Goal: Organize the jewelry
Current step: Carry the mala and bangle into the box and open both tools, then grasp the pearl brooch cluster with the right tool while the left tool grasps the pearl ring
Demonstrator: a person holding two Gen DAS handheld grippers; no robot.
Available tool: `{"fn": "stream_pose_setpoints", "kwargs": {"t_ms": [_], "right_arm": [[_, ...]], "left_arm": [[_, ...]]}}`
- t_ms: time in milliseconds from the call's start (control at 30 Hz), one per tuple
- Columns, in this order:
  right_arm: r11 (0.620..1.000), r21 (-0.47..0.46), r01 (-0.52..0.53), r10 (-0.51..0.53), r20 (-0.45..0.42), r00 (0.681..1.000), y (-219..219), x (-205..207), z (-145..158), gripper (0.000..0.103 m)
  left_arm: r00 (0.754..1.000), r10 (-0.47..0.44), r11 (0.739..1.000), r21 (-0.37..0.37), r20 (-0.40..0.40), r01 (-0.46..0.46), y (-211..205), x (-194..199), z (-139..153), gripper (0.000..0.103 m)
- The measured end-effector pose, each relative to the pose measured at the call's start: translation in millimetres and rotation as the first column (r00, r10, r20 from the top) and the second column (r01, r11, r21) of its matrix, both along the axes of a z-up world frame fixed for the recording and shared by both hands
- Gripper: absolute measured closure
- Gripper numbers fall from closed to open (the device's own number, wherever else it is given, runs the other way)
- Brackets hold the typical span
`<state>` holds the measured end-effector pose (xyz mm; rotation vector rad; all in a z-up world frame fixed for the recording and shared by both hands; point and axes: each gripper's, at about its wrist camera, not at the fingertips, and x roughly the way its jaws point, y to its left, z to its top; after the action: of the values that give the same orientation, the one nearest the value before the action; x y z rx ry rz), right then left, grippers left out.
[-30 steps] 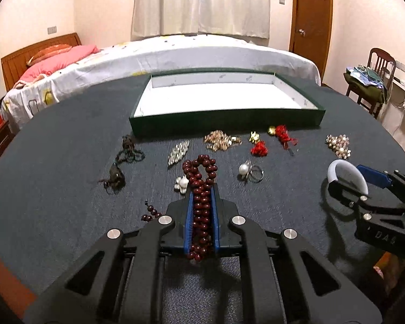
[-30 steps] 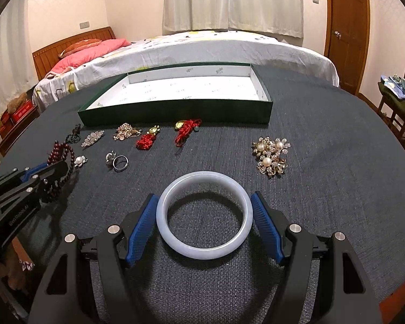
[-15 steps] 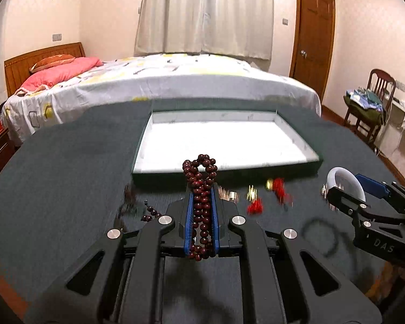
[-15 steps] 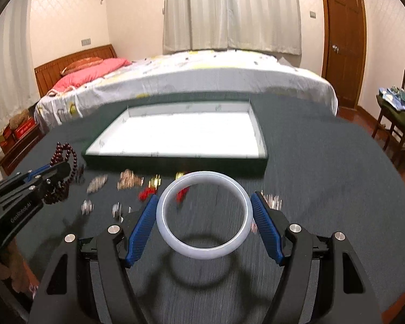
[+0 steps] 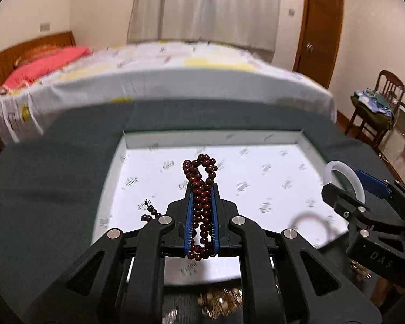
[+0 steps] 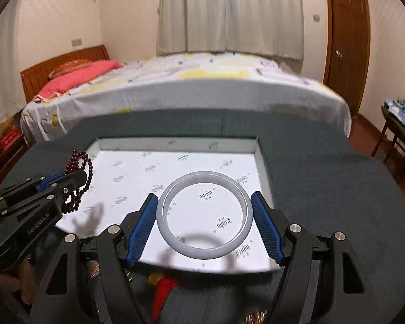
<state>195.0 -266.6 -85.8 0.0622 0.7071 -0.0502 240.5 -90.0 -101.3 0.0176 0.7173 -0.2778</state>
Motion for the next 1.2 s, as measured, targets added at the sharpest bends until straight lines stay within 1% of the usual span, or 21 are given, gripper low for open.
{"fn": "stream_pose_setpoints", "kwargs": {"t_ms": [67, 167, 267, 367, 400, 500, 533, 567, 633, 867, 1033, 1100, 1200], "right_arm": [[1.0, 0.01, 0.004, -0.004, -0.045, 0.999, -3.2, 13.5, -11.4, 0.035], [1.0, 0.021, 0.015, -0.013, -0.095, 0.995, -8.9, 25.9, -24.3, 0.035], [1.0, 0.019, 0.021, -0.018, -0.126, 0.992, -11.2, 31.4, -32.2, 0.035], [1.0, 0.014, 0.021, -0.018, -0.144, 0.989, -10.6, 33.0, -38.6, 0.035], [1.0, 0.015, 0.019, -0.016, -0.149, 0.989, -10.3, 34.0, -40.4, 0.035], [1.0, -0.019, 0.009, -0.012, -0.156, 0.988, -6.5, 34.0, -43.6, 0.034], [1.0, -0.023, 0.006, -0.009, -0.159, 0.987, -5.9, 33.8, -43.7, 0.034], [1.0, -0.021, 0.002, -0.006, -0.156, 0.988, -5.9, 33.2, -43.4, 0.034], [1.0, -0.01, 0.004, -0.006, -0.152, 0.988, -7.8, 32.8, -42.8, 0.028], [1.0, 0.011, 0.0, 0.002, -0.138, 0.99, -10.4, 30.8, -41.0, 0.027], [1.0, 0.021, 0.007, -0.005, -0.1, 0.995, -11.4, 24.1, -31.5, 0.027], [1.0, 0.023, 0.01, -0.008, -0.073, 0.997, -12.1, 18.1, -22.7, 0.027], [1.0, 0.025, 0.012, -0.011, -0.036, 0.999, -13.8, 5.3, -8.8, 0.027]], "left_arm": [[0.998, 0.006, 1.0, 0.009, -0.066, -0.005, -0.9, 17.4, -16.4, 0.091], [0.992, 0.014, 1.0, 0.023, -0.124, -0.011, 0.1, 29.3, -32.4, 0.091], [0.988, 0.011, 0.999, 0.036, -0.152, -0.005, 0.5, 33.2, -40.6, 0.091], [0.987, 0.004, 0.999, 0.044, -0.158, 0.003, -1.3, 34.3, -42.4, 0.09], [0.988, 0.004, 0.999, 0.053, -0.157, 0.004, -2.4, 34.2, -43.0, 0.086], [0.988, 0.0, 0.998, 0.064, -0.152, 0.01, -4.7, 34.0, -44.7, 0.081], [0.989, -0.001, 0.998, 0.065, -0.149, 0.011, -5.9, 34.0, -44.6, 0.076], [0.989, -0.001, 0.998, 0.067, -0.148, 0.011, -5.8, 33.5, -44.7, 0.073], [0.989, -0.001, 0.998, 0.067, -0.148, 0.011, -8.1, 34.0, -44.6, 0.061], [0.989, -0.005, 0.999, 0.048, -0.146, 0.012, -6.5, 33.6, -43.0, 0.045], [0.994, -0.005, 0.999, 0.04, -0.108, 0.009, -5.7, 25.9, -35.8, 0.027], [0.995, -0.002, 1.0, 0.031, -0.096, 0.005, -4.5, 22.2, -30.7, 0.024], [0.997, -0.003, 1.0, 0.002, -0.08, 0.003, 0.8, 13.6, -19.2, 0.023]]}}
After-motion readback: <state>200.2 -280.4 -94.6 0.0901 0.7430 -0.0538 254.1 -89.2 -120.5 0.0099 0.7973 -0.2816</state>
